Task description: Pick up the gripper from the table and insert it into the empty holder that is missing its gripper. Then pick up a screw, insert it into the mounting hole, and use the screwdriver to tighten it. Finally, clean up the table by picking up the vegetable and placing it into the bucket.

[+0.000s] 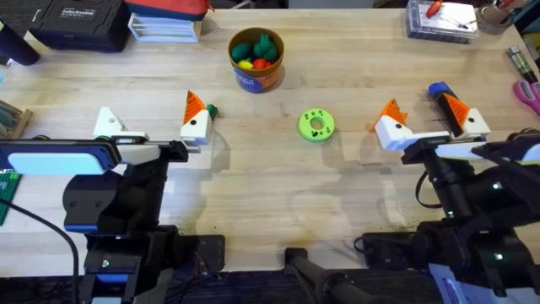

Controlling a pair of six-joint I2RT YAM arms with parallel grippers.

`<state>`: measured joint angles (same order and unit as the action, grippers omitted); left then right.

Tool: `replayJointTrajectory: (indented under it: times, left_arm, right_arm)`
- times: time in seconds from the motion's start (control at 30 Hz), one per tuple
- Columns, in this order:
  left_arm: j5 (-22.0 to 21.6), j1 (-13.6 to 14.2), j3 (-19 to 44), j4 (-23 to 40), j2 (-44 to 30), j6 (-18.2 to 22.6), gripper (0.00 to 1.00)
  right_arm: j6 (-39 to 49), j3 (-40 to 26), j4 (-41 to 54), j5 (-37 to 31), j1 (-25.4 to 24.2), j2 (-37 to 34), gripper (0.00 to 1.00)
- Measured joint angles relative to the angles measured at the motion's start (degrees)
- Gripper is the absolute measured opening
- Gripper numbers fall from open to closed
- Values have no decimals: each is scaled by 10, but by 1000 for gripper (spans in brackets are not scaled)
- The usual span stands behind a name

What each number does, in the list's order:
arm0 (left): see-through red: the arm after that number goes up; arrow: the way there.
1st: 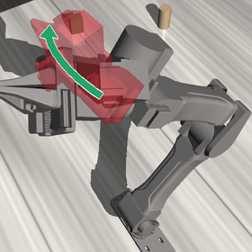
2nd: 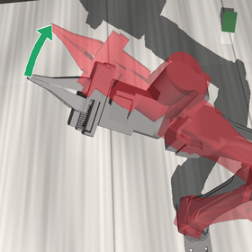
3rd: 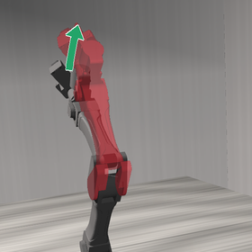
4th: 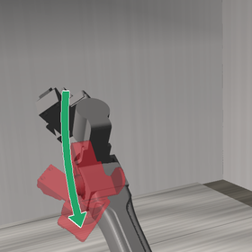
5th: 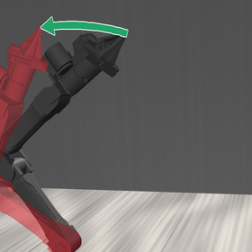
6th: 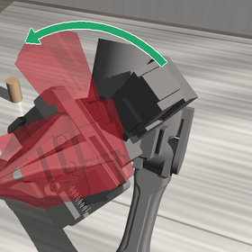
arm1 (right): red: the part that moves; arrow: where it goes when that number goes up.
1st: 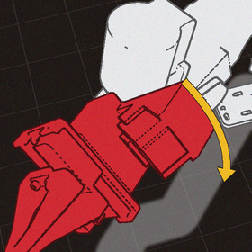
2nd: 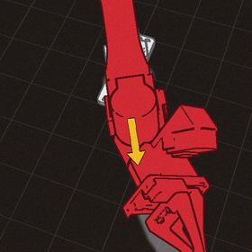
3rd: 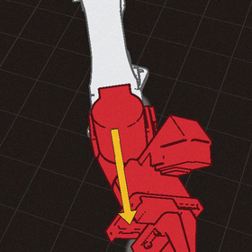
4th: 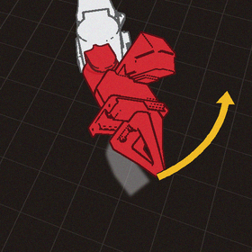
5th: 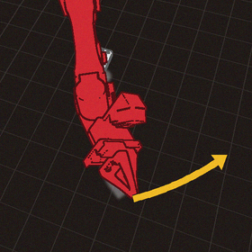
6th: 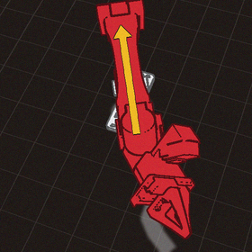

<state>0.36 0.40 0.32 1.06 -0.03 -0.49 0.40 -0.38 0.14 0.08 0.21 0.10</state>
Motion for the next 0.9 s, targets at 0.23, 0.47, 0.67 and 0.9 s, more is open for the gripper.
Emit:
replayJointTrajectory:
  times: [0.23, 0.47, 0.67, 0.9]
  left_arm:
    - [0, 0, 0, 0, 0, 0, 986]
    - [0, 0, 0, 2, 0, 0, 986]
    - [14, 0, 95, 182, -17, 0, 986]
    - [14, 0, 318, 379, -150, 0, 986]
  right_arm:
    - [0, 0, 2, 0, 0, 0, 994]
    - [0, 0, -1, -1, 0, 0, 994]
    - [0, -72, 129, -3, 0, -21, 994]
    - [0, -246, 260, -3, 0, -116, 994]
